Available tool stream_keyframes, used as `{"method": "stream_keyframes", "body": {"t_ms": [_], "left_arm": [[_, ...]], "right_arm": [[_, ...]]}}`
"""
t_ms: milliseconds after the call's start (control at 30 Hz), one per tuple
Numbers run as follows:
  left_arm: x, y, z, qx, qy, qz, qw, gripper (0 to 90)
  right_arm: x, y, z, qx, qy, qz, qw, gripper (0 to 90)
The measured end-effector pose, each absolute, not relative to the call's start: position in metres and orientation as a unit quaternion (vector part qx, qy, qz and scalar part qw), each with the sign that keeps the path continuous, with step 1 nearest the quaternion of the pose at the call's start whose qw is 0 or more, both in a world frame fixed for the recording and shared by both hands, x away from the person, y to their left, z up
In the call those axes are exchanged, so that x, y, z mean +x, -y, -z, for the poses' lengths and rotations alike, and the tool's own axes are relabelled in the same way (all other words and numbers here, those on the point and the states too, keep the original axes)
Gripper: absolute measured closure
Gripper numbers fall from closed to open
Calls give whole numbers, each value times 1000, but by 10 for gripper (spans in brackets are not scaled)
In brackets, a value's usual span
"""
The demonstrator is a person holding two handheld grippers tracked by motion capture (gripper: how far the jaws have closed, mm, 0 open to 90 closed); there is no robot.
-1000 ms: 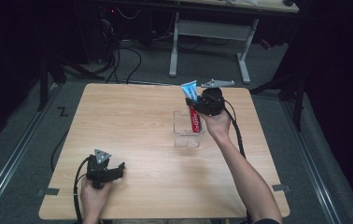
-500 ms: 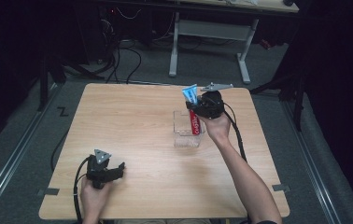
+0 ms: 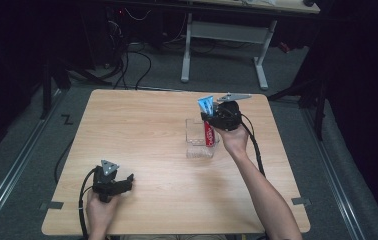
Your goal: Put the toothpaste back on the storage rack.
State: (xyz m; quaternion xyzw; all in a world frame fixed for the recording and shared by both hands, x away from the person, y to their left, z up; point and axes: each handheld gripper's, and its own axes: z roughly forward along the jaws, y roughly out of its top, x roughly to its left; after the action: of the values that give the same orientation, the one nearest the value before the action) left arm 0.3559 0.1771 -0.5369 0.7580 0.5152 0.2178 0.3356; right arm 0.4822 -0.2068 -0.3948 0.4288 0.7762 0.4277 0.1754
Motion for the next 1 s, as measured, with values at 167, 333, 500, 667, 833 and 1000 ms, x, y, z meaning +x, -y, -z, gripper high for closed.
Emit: {"method": "stream_keyframes", "body": {"t_ms": [167,333,500,667,833,1000], "left_arm": [[356,-177,537,758,-515,-218,335,201],[356,-177,537,758,-515,-218,335,201],[356,-177,537,758,-515,-219,336,201],[356,-177,537,758,-515,-219,336,201],[356,-177,537,758,-515,-219,335,201],[356,-177,537,758,-515,-219,335,201]], "right_arm": [[481,207,397,430,-777,-426,174,686],[481,209,399,433,-774,-428,171,685],[479,213,404,440,-773,-426,166,681],[478,214,407,442,-774,-424,163,677],[478,215,409,442,-778,-416,164,671],[478,214,411,445,-780,-408,164,666]]}}
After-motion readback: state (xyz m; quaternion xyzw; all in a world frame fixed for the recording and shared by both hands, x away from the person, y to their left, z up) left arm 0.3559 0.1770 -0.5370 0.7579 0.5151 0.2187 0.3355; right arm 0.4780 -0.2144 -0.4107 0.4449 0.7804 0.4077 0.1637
